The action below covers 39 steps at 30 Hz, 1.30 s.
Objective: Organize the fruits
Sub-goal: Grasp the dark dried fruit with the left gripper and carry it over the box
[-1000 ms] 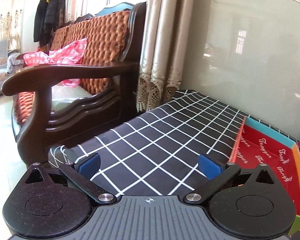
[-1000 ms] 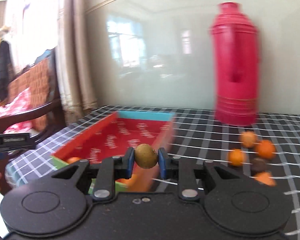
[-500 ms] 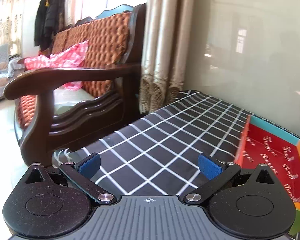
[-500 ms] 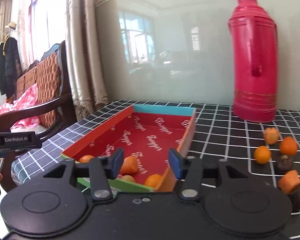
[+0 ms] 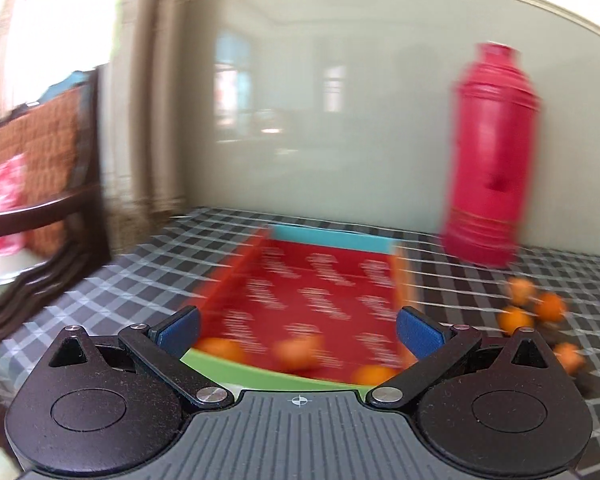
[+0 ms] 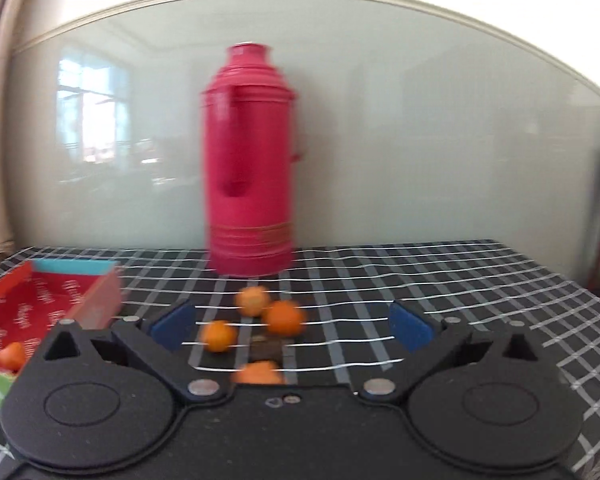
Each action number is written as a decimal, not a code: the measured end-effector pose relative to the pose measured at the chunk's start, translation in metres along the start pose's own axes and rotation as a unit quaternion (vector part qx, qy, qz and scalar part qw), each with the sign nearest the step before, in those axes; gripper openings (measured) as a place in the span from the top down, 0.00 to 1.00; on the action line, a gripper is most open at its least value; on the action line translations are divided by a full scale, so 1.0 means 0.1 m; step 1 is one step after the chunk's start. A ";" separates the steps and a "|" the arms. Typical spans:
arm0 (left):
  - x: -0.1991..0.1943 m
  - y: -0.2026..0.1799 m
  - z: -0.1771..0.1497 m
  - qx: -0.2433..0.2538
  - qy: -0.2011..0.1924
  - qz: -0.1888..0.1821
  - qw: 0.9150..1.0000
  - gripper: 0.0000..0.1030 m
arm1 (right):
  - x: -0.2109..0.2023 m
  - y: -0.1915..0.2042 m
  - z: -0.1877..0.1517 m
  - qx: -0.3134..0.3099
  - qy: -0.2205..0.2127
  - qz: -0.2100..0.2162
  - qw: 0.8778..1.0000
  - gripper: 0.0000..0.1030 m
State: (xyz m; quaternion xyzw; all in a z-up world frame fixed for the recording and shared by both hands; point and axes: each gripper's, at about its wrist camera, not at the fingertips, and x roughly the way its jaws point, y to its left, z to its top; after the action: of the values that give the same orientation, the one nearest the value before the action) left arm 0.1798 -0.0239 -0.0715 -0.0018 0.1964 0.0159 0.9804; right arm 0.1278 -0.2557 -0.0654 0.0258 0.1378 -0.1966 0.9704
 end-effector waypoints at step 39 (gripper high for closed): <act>0.09 -2.18 -0.64 0.068 0.069 -0.129 0.987 0.66 | -0.30 -1.38 -0.27 0.085 0.003 -0.109 0.990 0.06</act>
State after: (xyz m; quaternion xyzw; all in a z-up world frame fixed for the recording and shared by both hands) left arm 0.1704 -0.2420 -0.1348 0.0382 0.2623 -0.1244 0.9562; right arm 0.0402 -0.3690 -0.0826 0.0937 0.1256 -0.3120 0.9371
